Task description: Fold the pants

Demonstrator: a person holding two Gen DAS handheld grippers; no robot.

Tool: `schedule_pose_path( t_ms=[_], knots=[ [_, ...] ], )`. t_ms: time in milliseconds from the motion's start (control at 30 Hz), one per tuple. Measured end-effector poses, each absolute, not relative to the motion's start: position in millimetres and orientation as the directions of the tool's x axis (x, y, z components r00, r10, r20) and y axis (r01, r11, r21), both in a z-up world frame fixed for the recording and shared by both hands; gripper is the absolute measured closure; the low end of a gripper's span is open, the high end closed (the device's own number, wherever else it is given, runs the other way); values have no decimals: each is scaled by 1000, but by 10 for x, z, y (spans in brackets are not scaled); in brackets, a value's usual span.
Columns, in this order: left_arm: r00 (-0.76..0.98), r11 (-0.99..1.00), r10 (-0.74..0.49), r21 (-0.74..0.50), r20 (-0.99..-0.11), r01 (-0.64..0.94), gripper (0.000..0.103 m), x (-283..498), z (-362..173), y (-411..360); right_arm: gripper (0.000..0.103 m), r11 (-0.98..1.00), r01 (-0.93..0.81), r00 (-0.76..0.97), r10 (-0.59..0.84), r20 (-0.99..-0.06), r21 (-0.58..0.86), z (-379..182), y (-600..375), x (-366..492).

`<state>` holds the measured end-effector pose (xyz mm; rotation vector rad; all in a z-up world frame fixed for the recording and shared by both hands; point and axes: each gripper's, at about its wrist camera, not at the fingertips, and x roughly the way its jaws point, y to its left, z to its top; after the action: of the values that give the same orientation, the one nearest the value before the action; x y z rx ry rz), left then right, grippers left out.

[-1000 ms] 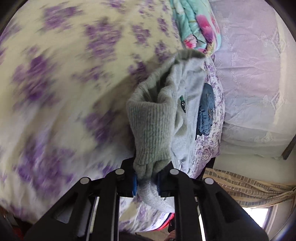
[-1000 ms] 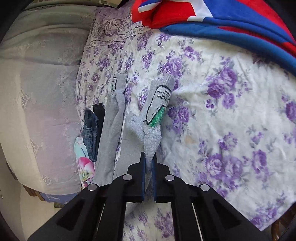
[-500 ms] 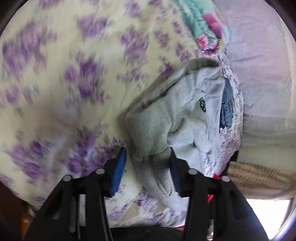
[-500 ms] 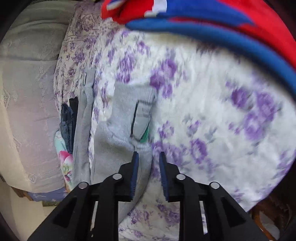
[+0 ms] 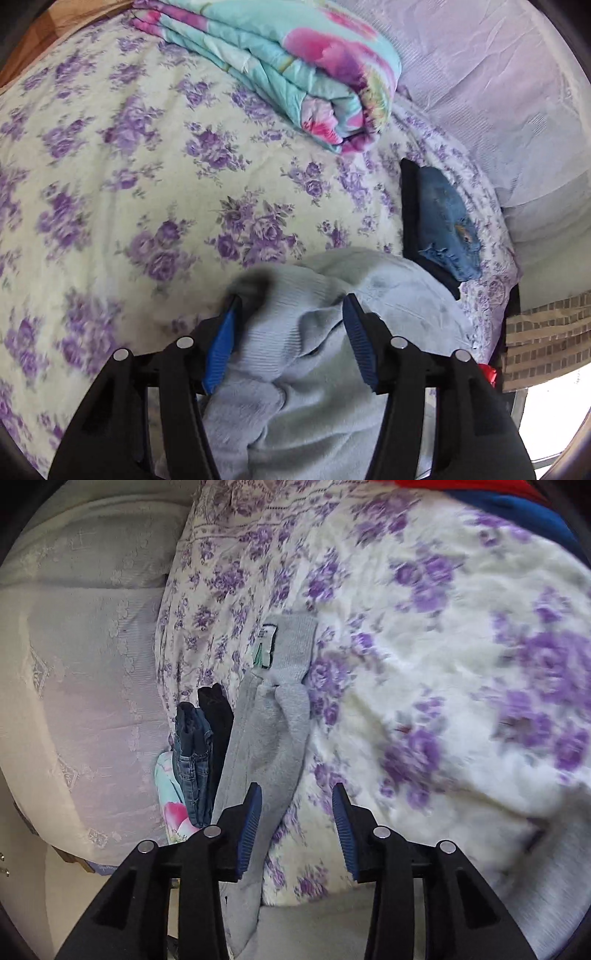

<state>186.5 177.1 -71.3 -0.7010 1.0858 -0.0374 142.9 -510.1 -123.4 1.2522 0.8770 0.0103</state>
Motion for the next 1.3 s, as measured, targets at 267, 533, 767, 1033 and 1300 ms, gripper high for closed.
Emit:
schedule_pose_path(
  t_ms=[267,533,767,1033,1300],
  knots=[
    [440,678,-390,-576,-809,-458,57,2127,-1114,1962,81,349,488,695,400,-598,800,-1486,-5112,1939],
    [438,676,-430,-603,-789,-424,68,2255,-1108,1994,99,449,408,723,373,-582,795,-1000,-5147,1407],
    [394,671,-460,-602,-796,-432,67,2397,-1171,2023,95,346,496,681,413,-604,796,-1433,-5259,1318],
    [479,678,-496,-668,-724,-307,65,1926,-627,2014,94,598,294,683,413,-602,745,-594,-4697,1222],
    [372,710,-643,-703,-669,-36,65,1592,-511,977,94,614,77,347,722,-599,785,-1035,-2924,1924]
  ],
)
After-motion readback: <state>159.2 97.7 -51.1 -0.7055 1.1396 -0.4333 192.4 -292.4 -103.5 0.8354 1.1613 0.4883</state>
